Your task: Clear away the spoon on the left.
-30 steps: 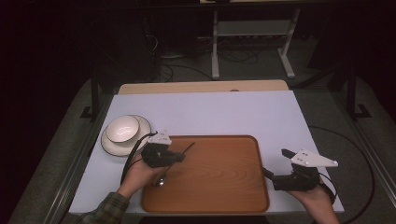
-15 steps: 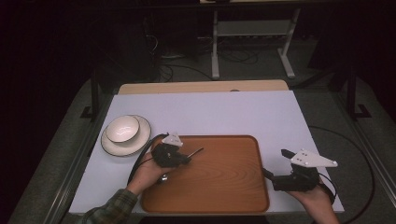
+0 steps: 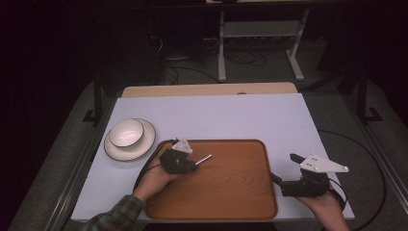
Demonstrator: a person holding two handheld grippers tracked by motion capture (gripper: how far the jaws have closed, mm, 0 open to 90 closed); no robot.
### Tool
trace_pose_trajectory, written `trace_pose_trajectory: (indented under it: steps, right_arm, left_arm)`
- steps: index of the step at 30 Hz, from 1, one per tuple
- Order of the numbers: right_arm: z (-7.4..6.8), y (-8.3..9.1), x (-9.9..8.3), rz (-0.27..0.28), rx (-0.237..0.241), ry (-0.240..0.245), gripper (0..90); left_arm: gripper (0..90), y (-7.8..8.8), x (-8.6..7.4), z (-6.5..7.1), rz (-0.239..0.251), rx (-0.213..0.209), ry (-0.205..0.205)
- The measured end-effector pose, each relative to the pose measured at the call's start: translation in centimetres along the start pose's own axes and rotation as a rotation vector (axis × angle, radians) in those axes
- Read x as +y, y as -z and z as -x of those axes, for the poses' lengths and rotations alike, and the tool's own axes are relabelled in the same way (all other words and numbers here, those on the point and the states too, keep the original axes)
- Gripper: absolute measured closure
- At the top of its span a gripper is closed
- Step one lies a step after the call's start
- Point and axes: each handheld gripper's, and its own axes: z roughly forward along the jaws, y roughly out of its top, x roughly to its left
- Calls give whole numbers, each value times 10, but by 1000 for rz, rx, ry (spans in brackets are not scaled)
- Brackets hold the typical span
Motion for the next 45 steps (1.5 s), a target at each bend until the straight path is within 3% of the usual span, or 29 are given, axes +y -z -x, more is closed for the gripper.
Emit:
trace_pose_trajectory:
  steps: [5, 9, 14, 21, 24, 36, 45]
  right_arm:
    - [0, 0, 0, 0, 2, 1, 50]
    - [1, 0, 0, 2, 1, -5, 50]
    - [2, 1, -2, -1, 3, -4, 50]
    - [2, 5, -4, 6, 1, -15, 50]
    - [3, 6, -5, 6, 4, -22, 50]
    - [4, 8, -6, 8, 0, -19, 50]
    - [3, 9, -5, 11, -2, -16, 50]
  left_arm:
    - [798, 0, 0, 0, 4, -3, 4]
    - [727, 1, 0, -1, 9, 3, 4]
    - [515, 5, 2, 0, 65, 34, -14]
    - [223, 10, 3, -4, 139, 35, 15]
    - [156, 13, 3, -6, 160, 39, 21]
    - [123, 33, -5, -7, 196, 55, 30]
    - [124, 64, -22, -10, 254, 97, 48]
